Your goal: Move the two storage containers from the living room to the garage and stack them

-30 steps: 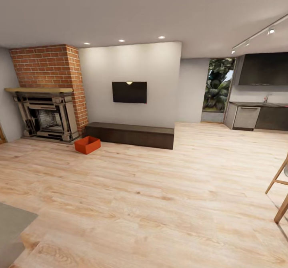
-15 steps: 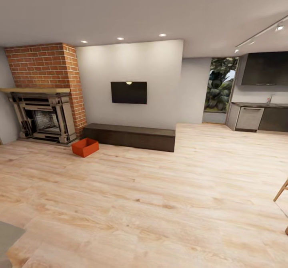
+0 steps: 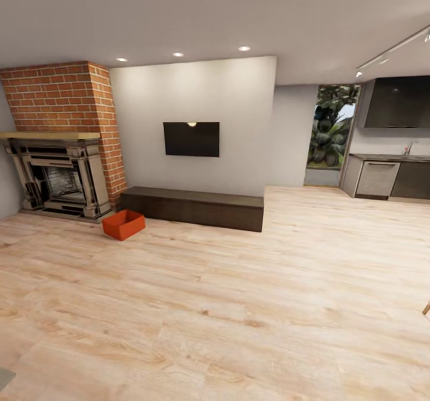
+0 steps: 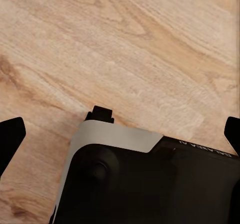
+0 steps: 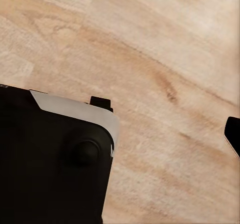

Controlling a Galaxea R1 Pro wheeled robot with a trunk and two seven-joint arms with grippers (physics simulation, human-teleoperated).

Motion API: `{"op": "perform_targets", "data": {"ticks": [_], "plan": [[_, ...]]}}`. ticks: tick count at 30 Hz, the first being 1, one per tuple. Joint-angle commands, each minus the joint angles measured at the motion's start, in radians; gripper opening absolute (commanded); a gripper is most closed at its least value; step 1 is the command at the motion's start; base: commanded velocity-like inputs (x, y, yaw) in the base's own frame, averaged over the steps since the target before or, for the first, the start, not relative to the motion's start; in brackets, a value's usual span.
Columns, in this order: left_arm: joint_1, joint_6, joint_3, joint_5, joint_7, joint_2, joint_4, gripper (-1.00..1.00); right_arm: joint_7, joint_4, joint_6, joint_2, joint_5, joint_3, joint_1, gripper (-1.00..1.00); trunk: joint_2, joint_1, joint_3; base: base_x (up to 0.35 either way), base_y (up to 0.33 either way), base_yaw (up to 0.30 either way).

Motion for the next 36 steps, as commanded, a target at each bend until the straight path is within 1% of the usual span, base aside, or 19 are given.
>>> {"op": "perform_targets", "data": {"ticks": [1,36], "plan": [[-0.001,0.002,-0.008,0.008,0.003,0.000,0.000,1.00,-0.006,0.003,-0.004,0.000,0.010,0.003,-0.001,1.00,-0.001,0.001,-0.001,0.324,0.000,0.000],[-0.001,0.002,-0.008,0.008,0.003,0.000,0.000,1.00,-0.006,0.003,-0.005,0.000,0.010,0.003,-0.001,1.00,-0.001,0.001,-0.001,0.324,0.000,0.000]]}}
